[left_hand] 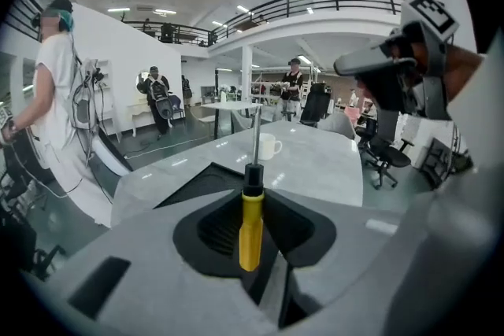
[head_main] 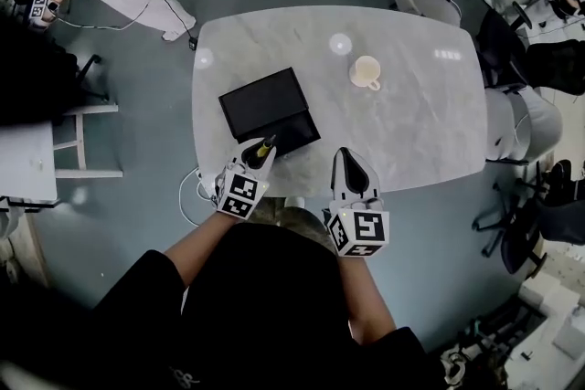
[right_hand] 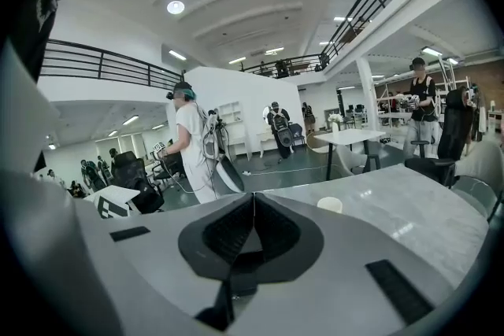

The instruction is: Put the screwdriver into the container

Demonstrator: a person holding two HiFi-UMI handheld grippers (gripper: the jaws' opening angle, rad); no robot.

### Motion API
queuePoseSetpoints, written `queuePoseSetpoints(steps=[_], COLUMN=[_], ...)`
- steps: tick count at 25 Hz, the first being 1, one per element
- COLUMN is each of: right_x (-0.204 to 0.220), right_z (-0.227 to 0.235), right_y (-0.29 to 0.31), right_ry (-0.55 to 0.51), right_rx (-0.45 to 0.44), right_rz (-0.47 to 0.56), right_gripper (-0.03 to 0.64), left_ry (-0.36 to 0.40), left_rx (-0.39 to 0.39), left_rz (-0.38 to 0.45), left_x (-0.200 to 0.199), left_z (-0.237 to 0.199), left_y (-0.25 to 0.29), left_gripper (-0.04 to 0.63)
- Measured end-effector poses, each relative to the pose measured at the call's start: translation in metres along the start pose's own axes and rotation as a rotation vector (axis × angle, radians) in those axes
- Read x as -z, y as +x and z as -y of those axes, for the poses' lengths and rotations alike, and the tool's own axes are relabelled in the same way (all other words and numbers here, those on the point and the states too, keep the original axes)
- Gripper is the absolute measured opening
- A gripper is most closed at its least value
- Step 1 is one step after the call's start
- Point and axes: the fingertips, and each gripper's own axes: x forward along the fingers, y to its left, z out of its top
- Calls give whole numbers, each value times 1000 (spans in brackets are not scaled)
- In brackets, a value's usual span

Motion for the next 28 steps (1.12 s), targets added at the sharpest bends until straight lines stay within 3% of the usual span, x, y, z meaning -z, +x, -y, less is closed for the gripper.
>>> queuePoseSetpoints(steps=[13, 18, 22, 28], right_x=[16, 15, 23, 33], right_z=[1, 11, 16, 21], right_y=[38, 43, 44, 45], right_ry=[45, 46, 49, 63], right_rx=[17, 35, 50, 57], right_rz=[-98, -99, -119, -151], right_gripper=[12, 12, 12, 12], left_ry=[31, 120, 138, 221], left_rx=[148, 183, 239, 289], left_rz=[-176, -254, -288, -415], left_x=[62, 82, 90, 117], left_z=[10, 17, 21, 25], left_y=[87, 114, 132, 152], left_gripper=[94, 94, 95, 91])
